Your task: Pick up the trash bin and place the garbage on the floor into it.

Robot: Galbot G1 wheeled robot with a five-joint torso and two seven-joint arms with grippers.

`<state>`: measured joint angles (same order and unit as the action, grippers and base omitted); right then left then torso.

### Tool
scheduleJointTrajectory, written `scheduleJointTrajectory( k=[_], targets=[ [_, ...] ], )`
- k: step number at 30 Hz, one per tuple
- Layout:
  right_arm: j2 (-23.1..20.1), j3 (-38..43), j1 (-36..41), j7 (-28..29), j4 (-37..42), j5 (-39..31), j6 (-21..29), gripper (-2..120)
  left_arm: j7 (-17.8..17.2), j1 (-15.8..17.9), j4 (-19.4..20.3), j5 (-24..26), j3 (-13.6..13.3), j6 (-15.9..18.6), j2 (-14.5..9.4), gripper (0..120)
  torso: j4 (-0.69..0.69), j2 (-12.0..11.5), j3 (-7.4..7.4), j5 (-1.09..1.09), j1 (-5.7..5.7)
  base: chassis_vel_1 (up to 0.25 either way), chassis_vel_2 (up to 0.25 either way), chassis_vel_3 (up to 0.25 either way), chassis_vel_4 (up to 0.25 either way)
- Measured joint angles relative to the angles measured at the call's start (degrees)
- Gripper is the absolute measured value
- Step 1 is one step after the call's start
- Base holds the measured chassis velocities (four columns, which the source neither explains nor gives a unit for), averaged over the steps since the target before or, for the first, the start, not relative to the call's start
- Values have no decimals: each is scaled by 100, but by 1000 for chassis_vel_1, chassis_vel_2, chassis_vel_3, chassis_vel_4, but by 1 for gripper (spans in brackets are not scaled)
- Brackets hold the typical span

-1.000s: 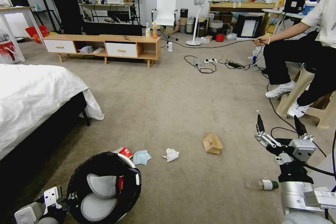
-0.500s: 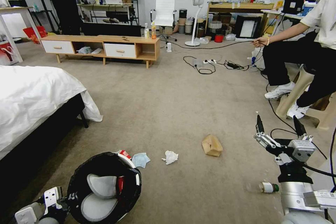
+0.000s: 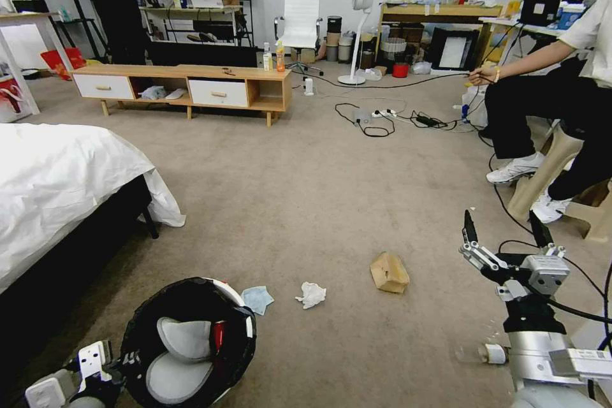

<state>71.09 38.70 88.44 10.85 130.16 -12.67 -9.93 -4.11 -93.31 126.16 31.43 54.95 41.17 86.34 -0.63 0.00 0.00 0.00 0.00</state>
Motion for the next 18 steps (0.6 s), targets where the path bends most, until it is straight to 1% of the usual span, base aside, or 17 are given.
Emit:
scheduleJointTrajectory(
  k=[6, 15, 18],
  targets=[
    [-55, 50, 12, -4, -14, -3, -1, 100, 5, -54, 7, 9, 19, 0, -35, 2, 0, 0, 0, 0, 0, 0, 0, 0, 0],
    [-139, 158, 27, -2, -52, -63, 3, 100, 5, -131, -31, 38, 290, 12, -110, 2, 0, 0, 0, 0, 0, 0, 0, 0, 0],
    [-168, 182, 19, 21, -54, -68, 35, 100, 7, -165, -31, 46, 316, 14, -112, 2, 0, 0, 0, 0, 0, 0, 0, 0, 0]
  ],
)
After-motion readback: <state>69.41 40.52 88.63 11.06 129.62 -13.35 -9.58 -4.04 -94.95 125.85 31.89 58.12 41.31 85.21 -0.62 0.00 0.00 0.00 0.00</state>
